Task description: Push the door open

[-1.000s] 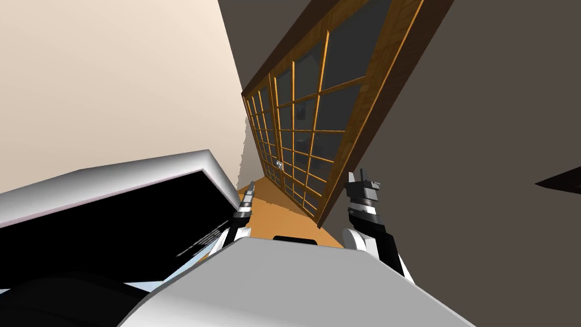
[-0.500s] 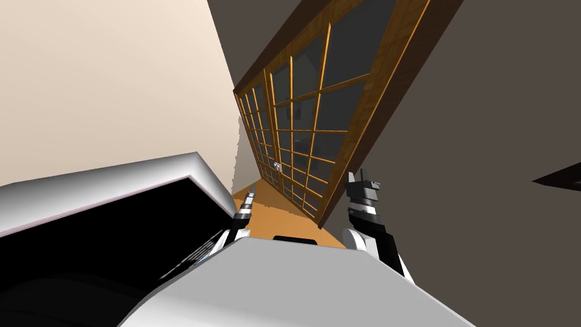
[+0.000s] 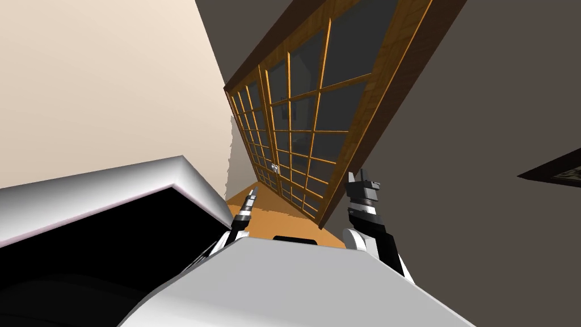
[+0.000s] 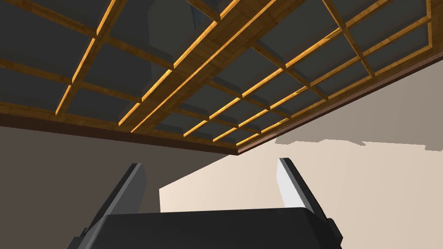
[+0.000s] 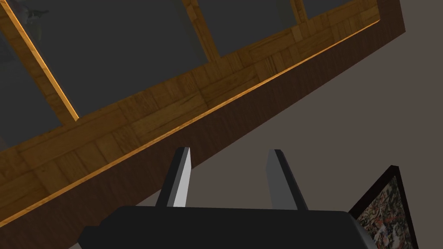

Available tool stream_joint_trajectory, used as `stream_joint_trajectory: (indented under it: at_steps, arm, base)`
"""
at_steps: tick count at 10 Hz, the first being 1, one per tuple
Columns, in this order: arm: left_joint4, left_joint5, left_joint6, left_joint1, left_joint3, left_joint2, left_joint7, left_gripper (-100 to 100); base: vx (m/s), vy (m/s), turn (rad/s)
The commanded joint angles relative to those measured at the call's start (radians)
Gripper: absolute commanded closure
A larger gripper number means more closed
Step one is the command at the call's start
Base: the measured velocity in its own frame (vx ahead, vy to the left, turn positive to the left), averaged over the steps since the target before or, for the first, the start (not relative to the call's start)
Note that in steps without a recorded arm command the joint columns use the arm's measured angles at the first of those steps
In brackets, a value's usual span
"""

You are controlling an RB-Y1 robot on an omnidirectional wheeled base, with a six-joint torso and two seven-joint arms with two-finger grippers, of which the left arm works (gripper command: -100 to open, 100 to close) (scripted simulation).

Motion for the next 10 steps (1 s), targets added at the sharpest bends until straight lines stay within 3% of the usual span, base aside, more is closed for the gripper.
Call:
stream_joint_trajectory:
  at_steps: [1,10]
  arm:
    - [0.035,-0.009,-0.015,-0.005,0.003,0.005,-0.033,-100]
    - [0.238,-0.053,-0.088,-0.055,0.023,0.039,-0.203,-100]
  base:
    - [0.063,0.086,-0.149]
    - [0.057,0.103,-0.14]
